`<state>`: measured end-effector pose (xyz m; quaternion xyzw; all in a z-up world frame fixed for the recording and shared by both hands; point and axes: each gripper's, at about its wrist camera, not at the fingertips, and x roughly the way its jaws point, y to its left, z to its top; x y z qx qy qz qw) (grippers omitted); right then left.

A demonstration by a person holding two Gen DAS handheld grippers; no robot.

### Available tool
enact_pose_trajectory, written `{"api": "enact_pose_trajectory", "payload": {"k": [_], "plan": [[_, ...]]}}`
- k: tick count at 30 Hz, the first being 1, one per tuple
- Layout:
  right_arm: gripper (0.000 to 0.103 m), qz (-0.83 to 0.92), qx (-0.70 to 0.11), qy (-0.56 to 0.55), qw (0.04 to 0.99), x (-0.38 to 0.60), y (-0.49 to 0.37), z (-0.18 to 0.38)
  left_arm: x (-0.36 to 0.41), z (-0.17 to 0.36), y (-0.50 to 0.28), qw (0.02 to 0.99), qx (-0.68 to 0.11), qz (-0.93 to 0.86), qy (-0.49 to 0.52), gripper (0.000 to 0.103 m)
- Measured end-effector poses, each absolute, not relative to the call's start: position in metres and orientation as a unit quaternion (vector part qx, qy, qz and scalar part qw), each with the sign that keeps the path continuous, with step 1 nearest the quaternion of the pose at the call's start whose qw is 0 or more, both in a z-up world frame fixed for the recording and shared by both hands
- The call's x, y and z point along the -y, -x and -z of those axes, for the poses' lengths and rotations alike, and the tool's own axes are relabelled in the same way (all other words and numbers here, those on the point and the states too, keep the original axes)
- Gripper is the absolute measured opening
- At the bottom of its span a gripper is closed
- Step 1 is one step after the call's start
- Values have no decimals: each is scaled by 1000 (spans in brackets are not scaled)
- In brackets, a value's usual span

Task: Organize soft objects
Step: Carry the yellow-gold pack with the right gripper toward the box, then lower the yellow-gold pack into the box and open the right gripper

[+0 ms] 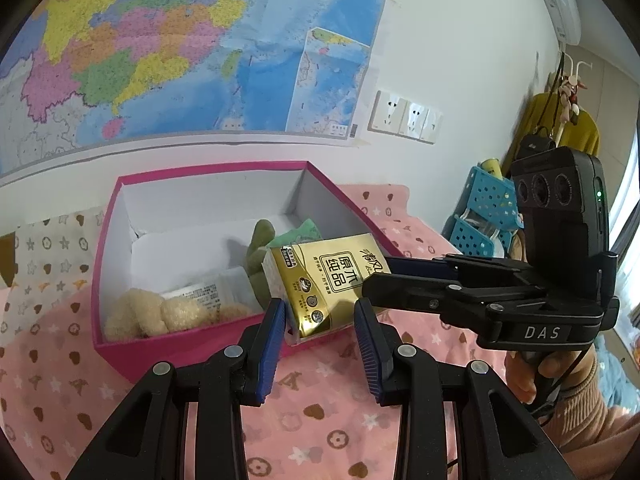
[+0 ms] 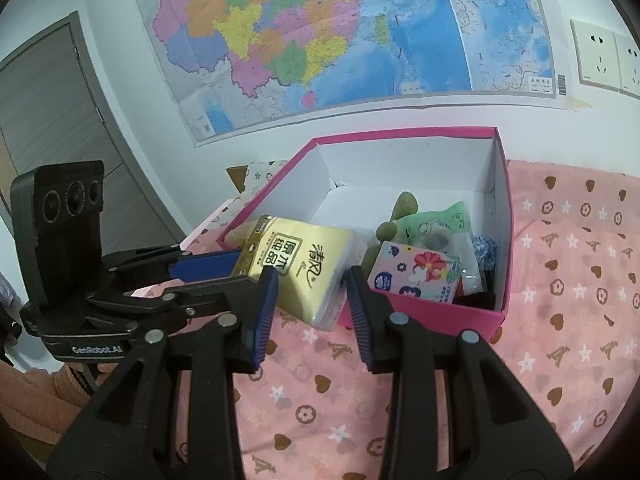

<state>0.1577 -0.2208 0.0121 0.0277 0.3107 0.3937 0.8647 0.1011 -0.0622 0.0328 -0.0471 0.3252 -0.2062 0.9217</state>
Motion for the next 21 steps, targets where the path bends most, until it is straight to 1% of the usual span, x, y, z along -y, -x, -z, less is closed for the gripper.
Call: {"api": "enact_pose_trajectory", "payload": {"k": [21], "plan": [[39, -395, -316, -37, 862, 217, -180, -15, 59, -36, -123, 925, -327, 189, 36, 35]]}}
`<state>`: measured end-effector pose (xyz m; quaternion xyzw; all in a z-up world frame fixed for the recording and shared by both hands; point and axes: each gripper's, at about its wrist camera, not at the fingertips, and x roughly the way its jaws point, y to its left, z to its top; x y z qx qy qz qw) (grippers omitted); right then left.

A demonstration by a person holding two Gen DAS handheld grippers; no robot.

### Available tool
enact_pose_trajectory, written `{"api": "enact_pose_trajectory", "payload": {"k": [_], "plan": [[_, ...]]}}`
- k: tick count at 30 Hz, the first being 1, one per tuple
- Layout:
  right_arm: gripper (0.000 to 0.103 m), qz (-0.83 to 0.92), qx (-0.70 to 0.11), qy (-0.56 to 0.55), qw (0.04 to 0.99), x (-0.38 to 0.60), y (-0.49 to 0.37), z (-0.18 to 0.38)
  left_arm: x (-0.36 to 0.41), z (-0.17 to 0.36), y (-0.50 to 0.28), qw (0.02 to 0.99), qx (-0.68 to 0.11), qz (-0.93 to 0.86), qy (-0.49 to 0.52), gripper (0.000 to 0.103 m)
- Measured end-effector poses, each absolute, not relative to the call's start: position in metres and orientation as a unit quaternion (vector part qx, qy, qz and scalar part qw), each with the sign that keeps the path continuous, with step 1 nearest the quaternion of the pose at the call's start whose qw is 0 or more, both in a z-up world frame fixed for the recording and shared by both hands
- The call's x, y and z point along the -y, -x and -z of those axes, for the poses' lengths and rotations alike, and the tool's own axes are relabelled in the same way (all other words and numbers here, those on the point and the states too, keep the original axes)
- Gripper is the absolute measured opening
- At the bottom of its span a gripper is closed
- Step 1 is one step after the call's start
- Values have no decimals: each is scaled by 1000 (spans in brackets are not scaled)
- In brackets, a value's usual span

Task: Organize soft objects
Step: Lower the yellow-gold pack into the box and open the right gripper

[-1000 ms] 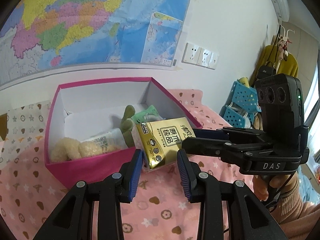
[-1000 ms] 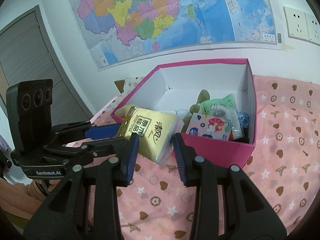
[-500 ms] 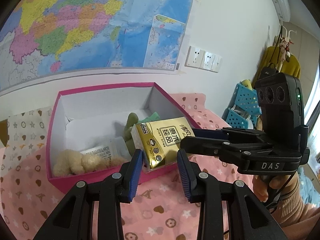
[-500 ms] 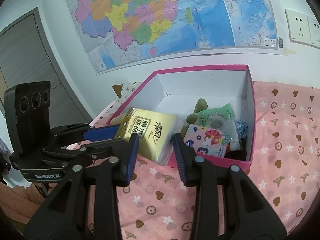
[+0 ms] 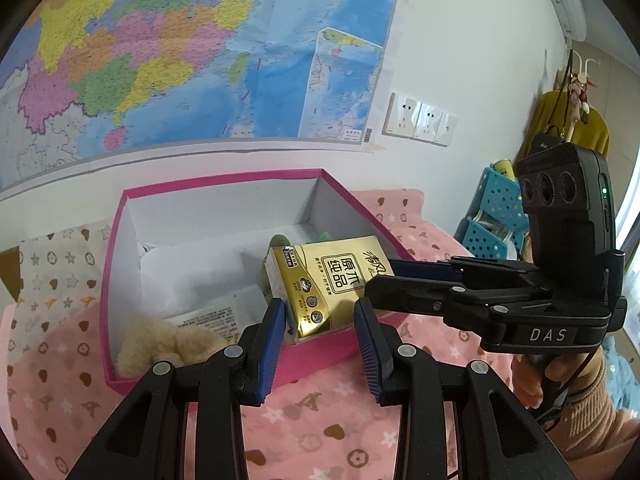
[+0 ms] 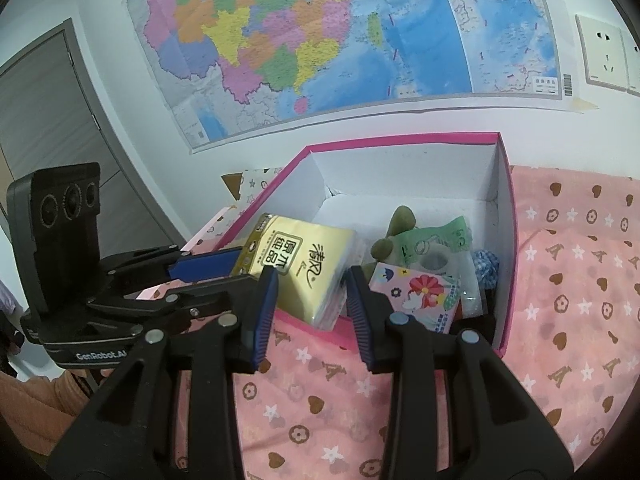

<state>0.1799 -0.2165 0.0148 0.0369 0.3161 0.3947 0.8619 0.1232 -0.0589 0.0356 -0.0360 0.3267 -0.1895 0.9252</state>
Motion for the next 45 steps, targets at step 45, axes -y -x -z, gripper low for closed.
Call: {"api": "enact_pose_trajectory", "payload": {"k": [45], "plan": [[39, -375, -369, -28, 850, 185, -217, 8, 40, -14, -163, 915, -366, 159, 51, 35]]}}
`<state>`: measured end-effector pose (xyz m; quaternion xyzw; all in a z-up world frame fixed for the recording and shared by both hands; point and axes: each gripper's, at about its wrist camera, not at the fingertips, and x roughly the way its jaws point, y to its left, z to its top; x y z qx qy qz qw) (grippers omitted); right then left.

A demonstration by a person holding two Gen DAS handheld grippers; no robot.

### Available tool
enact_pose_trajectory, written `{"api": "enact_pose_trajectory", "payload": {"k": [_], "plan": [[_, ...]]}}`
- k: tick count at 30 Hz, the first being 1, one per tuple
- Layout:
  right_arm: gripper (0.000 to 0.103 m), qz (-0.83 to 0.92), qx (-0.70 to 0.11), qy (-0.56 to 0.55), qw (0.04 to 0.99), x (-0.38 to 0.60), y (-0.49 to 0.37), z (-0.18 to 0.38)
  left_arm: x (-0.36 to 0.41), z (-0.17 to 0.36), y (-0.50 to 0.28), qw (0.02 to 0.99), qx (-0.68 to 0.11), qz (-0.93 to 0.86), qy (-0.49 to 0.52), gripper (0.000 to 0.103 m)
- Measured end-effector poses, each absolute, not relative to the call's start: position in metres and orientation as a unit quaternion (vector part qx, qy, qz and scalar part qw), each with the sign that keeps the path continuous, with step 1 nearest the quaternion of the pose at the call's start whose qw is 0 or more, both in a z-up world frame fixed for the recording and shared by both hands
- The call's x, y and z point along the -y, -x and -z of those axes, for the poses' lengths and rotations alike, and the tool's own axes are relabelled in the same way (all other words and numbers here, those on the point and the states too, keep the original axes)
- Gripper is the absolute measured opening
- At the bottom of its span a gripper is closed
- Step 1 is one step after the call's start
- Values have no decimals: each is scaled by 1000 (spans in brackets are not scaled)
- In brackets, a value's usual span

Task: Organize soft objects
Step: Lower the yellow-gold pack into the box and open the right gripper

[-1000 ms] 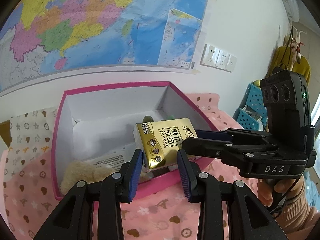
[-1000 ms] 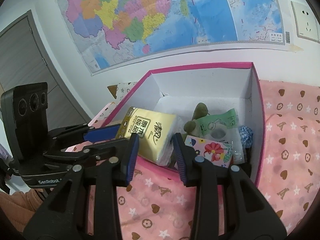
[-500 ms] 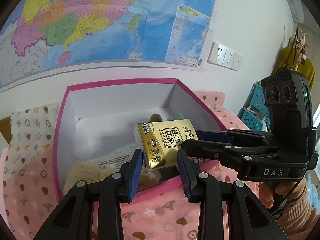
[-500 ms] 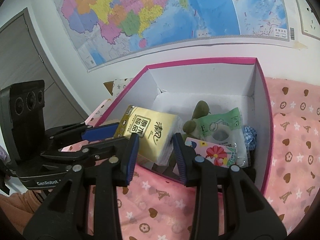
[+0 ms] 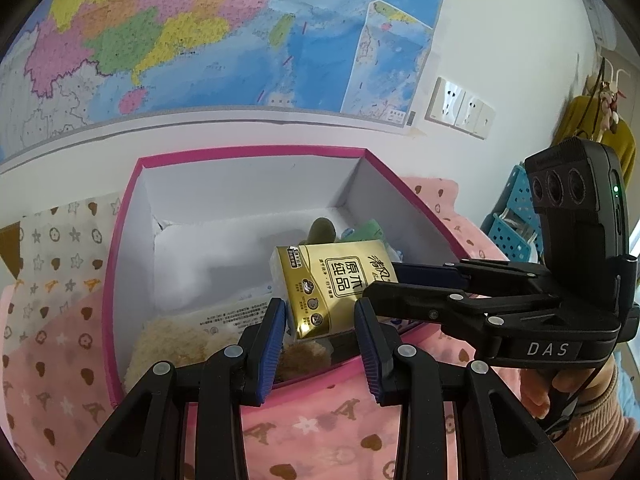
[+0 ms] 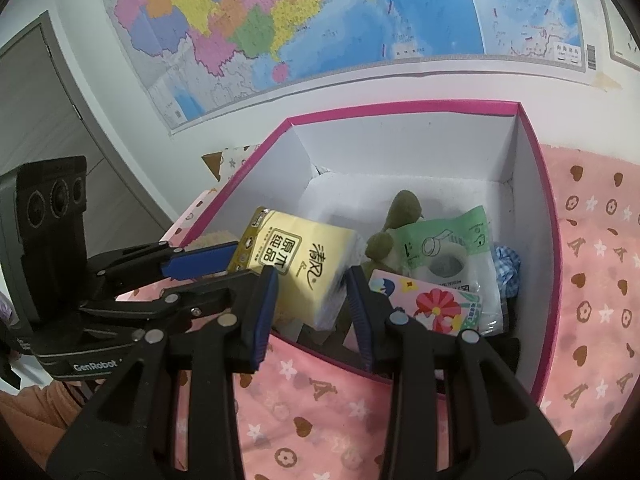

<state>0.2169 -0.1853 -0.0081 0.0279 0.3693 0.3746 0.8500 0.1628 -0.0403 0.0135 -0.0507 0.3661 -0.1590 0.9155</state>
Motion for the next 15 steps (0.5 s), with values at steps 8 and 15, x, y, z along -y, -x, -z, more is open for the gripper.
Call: {"api": "enact_pose_trajectory", "payload": {"k": [8, 15], "plan": [[39, -363, -381, -15, 850, 179, -219, 12, 40, -9, -166, 914, -373, 151, 45, 38], [50, -347, -368, -2, 863, 183, -209, 11, 39, -10, -158, 924, -360, 129, 28, 55]]}}
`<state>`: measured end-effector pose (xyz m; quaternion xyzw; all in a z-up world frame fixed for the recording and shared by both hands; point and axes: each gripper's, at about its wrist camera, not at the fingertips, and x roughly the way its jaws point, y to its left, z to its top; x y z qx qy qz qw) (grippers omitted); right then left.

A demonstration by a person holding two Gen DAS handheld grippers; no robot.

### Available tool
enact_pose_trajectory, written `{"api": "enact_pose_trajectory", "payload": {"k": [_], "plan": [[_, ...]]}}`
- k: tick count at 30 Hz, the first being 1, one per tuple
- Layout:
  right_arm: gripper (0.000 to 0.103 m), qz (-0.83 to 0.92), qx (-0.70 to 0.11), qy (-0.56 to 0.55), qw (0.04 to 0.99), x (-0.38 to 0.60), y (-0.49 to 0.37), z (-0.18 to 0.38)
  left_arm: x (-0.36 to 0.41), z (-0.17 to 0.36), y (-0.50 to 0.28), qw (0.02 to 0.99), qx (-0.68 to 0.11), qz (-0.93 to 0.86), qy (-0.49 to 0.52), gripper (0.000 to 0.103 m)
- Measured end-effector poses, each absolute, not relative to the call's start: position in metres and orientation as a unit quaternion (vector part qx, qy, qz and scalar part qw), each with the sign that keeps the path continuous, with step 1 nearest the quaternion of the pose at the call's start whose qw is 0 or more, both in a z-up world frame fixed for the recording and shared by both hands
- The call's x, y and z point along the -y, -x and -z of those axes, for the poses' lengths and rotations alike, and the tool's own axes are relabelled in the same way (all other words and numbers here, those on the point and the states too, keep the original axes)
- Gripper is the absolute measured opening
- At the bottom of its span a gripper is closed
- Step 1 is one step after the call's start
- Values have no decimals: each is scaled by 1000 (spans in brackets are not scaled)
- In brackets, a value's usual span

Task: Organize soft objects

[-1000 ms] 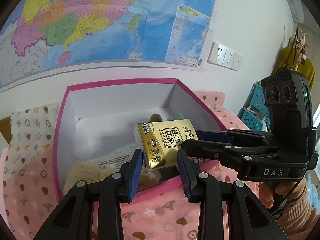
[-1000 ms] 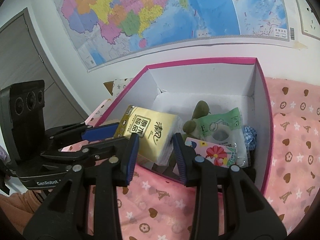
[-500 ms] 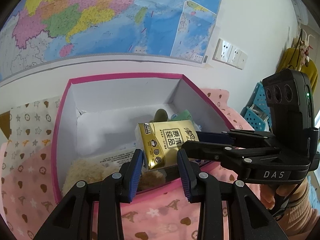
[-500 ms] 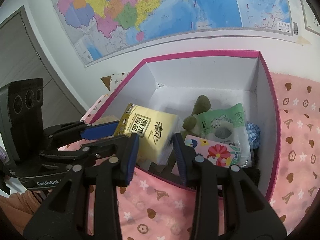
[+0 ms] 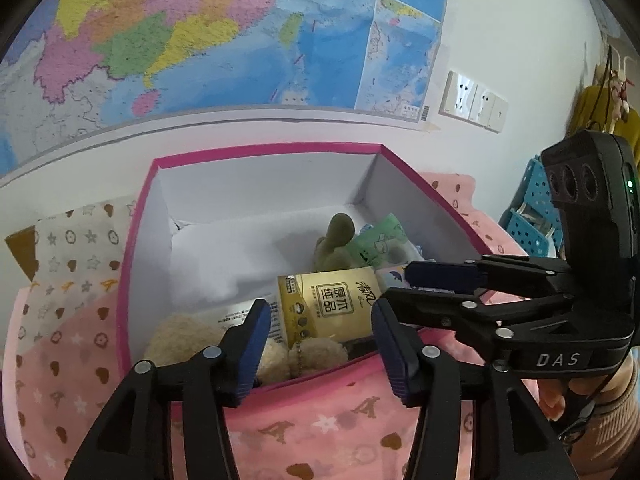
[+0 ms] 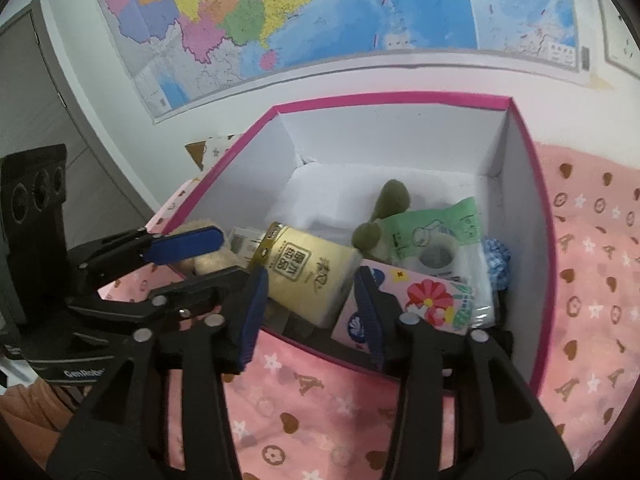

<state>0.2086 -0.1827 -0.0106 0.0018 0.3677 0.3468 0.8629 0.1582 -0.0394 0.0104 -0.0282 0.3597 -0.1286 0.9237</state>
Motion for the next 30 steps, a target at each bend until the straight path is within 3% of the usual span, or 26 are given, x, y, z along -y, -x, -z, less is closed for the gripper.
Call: {"api": "enact_pose_trajectory", "payload": {"k": [4, 12, 30], "plan": [[55, -349, -349, 8, 870, 192, -190, 5, 35, -14, -144, 930, -344, 127, 27, 66], [95, -310, -281, 33, 907, 211, -127, 10, 30, -26, -93, 951, -290, 108, 28, 103], [97, -273, -278, 44, 920, 211, -82, 39, 38, 2, -46, 953, -303, 11, 18, 103]]}}
